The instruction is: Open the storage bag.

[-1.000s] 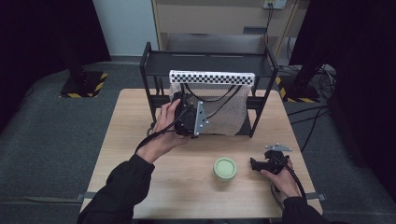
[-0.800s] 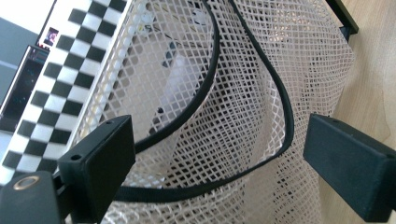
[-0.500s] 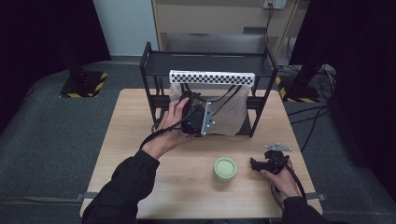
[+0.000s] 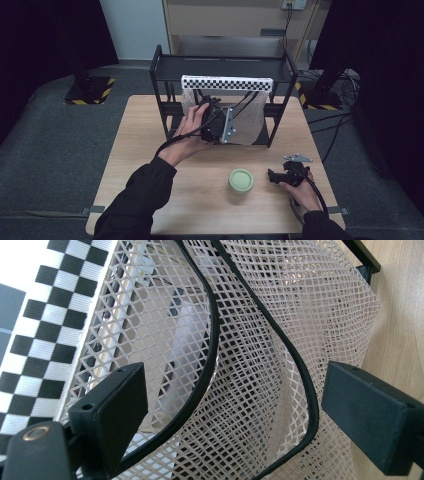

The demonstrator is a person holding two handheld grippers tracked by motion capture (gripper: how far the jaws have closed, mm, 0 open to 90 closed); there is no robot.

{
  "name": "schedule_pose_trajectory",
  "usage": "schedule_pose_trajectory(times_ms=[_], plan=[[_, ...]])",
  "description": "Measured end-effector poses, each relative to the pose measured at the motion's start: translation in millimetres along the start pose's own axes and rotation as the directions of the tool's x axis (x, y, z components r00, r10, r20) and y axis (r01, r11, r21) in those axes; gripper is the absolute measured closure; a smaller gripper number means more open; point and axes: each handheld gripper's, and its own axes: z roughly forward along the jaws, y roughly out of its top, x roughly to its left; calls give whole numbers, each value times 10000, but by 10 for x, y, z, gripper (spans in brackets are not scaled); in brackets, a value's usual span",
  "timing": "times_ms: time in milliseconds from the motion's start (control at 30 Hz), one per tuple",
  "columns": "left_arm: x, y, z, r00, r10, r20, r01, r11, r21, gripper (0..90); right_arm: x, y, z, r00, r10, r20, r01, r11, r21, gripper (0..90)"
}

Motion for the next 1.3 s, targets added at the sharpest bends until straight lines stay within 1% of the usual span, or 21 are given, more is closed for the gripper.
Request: schedule_pose_trajectory(times_ms=[267,433,533,733,833,867,933,1200,1300], plan=[[-18,1,66,9999,-12,136,10,9999,120,124,0,0,0,10000,3,4,-3,10000,0,6],[-33,14,88,9999,95,128,-96,9999,116,130,-1,0,0,10000,-10,-2,10,10000,7,6],[-58,19,103,9998,64,190,-65,10000,21,132,-1,0,0,10000,-18,3,18,10000,11,6],[-122,-6,162,9996,77,288,-80,9999,107,134,-1,0,0,10000,-13,9,13,10000,6,6],[-150,-19,182,9996,94,268,-96,9999,95,134,-2,0,0,10000,-27,3,27,10000,12,6],[-152,-20,183,9994,213,268,-218,9996,180,134,-1,0,0,10000,-21,5,21,10000,9,6],[-157,-24,186,9993,286,238,-290,9994,192,137,-1,0,0,10000,-13,6,13,10000,7,6],[-201,-51,229,9993,281,243,-285,9994,180,142,-1,0,0,10000,-12,6,12,10000,5,6],[-223,-68,243,9994,319,154,-321,9994,154,142,-1,0,0,10000,-9,6,9,10000,6,6]])
